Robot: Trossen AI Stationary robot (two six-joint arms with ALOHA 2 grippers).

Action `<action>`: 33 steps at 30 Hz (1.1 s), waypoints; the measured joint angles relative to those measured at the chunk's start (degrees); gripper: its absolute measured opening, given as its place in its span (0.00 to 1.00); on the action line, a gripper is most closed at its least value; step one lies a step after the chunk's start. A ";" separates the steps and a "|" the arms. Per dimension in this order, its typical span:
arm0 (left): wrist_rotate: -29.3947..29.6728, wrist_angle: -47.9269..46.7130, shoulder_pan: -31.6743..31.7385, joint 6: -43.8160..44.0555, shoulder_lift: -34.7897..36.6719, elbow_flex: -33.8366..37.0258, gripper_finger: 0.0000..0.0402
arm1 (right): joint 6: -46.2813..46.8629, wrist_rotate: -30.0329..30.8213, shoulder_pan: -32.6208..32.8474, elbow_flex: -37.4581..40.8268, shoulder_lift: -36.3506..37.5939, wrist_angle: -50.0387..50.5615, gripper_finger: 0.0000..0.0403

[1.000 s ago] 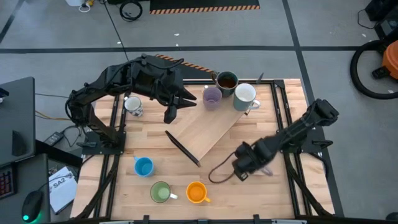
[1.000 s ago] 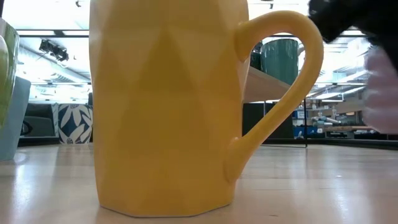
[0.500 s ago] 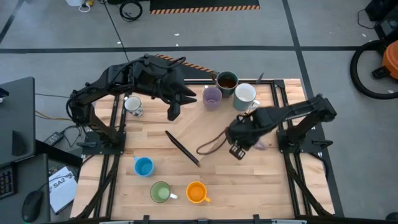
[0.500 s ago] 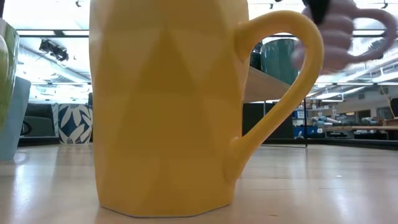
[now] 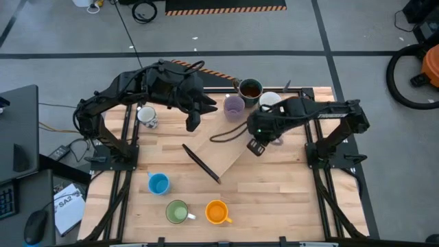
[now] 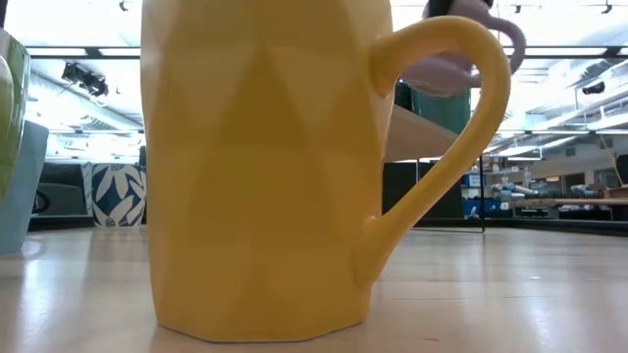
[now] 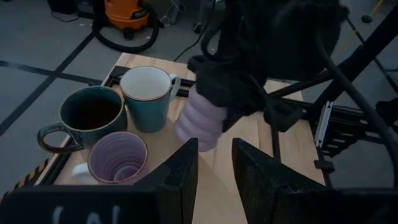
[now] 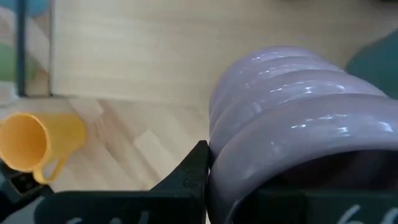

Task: Place coffee mugs
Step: Put the violet mug on the shelf

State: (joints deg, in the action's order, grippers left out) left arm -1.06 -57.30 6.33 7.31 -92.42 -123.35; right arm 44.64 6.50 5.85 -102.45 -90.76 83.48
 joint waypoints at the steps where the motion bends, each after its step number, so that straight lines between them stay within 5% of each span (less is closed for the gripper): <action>1: 0.00 0.06 0.00 0.00 0.00 0.00 0.26 | -0.14 0.12 -0.54 -0.01 -0.11 -0.89 0.11; 33: -0.02 0.92 -0.04 -1.07 0.02 0.00 0.26 | -1.63 0.92 -9.49 0.09 -6.64 -3.12 0.12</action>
State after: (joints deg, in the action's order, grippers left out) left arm -1.08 -56.38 6.28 6.24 -92.40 -123.35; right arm 43.00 7.42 -3.64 -102.37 -97.41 80.36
